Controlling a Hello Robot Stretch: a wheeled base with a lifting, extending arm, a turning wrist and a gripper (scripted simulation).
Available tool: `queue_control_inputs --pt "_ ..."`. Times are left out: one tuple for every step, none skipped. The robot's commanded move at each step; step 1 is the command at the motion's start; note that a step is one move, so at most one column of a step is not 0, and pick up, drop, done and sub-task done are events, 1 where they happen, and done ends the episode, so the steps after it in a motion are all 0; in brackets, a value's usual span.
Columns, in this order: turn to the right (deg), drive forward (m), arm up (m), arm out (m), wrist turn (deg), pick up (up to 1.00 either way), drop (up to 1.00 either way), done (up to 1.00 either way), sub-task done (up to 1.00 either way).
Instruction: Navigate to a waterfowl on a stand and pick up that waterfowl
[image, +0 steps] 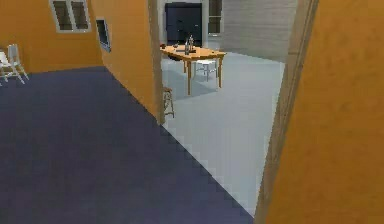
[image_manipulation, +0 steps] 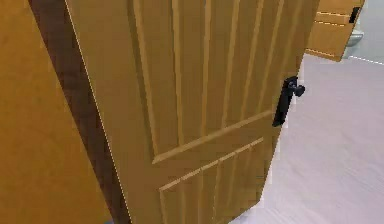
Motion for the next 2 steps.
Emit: queue_control_inputs --pt "0.0 1.00 0.00 0.00 0.0 0.00 0.00 0.00 0.00" --pt "6.0 0.00 0.00 0.00 0.0 0.00 0.00 0.00 0.00"
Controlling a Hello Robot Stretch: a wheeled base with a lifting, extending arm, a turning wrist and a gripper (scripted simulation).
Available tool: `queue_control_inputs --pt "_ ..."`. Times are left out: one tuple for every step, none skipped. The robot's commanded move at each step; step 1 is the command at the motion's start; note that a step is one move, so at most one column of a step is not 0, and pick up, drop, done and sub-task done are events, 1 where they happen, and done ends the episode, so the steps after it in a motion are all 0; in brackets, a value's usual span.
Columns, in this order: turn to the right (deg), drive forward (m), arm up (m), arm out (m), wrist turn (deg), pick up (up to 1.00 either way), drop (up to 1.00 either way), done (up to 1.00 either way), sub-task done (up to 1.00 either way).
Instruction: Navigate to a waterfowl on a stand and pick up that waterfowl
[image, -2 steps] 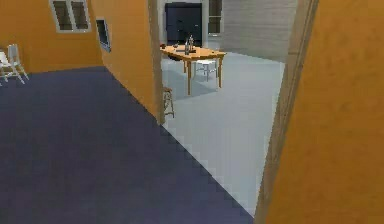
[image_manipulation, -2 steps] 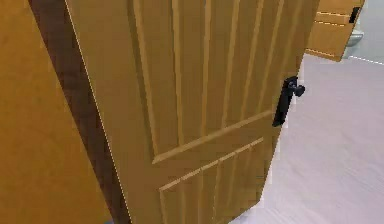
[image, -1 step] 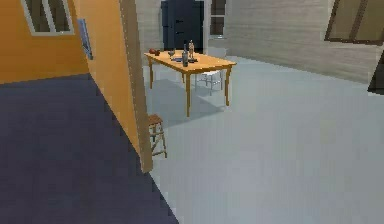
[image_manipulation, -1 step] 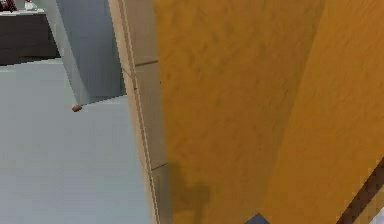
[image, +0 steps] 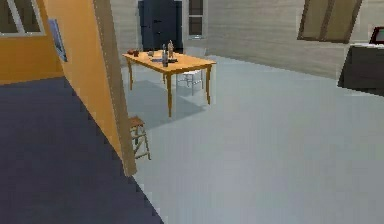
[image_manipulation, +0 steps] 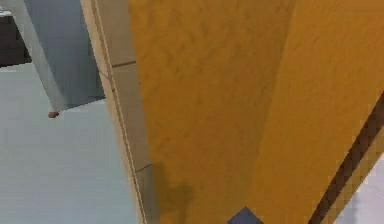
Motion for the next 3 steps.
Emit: queue_control_inputs --pt "0.0 0.40 0.00 0.00 0.0 0.00 0.00 0.00 0.00" --pt "42.0 0.00 0.00 0.00 0.0 0.00 0.00 0.00 0.00" --pt "0.0 1.00 0.00 0.00 0.0 0.00 0.00 0.00 0.00"
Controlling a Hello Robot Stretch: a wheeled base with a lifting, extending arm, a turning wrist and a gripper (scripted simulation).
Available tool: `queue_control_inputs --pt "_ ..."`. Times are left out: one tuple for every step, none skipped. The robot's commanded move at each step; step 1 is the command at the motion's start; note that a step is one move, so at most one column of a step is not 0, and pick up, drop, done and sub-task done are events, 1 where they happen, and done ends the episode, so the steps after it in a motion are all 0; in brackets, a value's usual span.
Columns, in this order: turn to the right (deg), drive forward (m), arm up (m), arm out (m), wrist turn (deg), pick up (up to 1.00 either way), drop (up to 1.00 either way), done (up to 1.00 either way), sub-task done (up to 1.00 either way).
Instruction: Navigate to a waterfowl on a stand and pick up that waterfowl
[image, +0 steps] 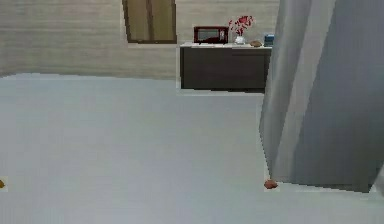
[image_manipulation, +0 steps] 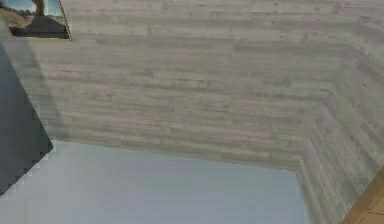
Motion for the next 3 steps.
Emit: queue_control_inputs --pt "3.0 0.00 0.00 0.00 0.0 0.00 0.00 0.00 0.00" --pt "0.0 1.00 0.00 0.00 0.0 0.00 0.00 0.00 0.00" --pt "0.0 0.35 0.00 0.00 0.0 0.00 0.00 0.00 0.00"
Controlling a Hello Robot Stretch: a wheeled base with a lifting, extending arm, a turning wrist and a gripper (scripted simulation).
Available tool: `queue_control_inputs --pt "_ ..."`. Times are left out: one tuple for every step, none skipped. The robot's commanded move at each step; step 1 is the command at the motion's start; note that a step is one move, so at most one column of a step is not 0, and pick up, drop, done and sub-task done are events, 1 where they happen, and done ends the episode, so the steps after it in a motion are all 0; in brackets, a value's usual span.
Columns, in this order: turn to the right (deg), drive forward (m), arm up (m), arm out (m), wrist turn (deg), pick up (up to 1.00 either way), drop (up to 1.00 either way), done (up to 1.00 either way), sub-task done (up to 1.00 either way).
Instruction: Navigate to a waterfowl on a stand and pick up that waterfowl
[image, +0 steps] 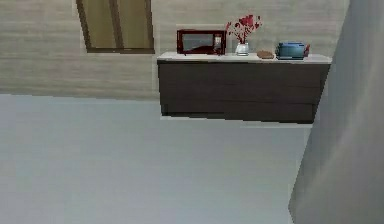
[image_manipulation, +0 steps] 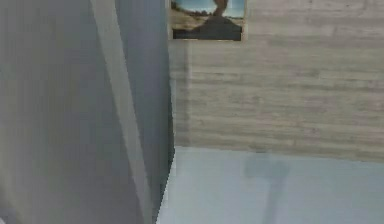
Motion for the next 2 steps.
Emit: queue_control_inputs --pt "6.0 0.00 0.00 0.00 0.0 0.00 0.00 0.00 0.00" --pt "0.0 1.00 0.00 0.00 0.0 0.00 0.00 0.00 0.00"
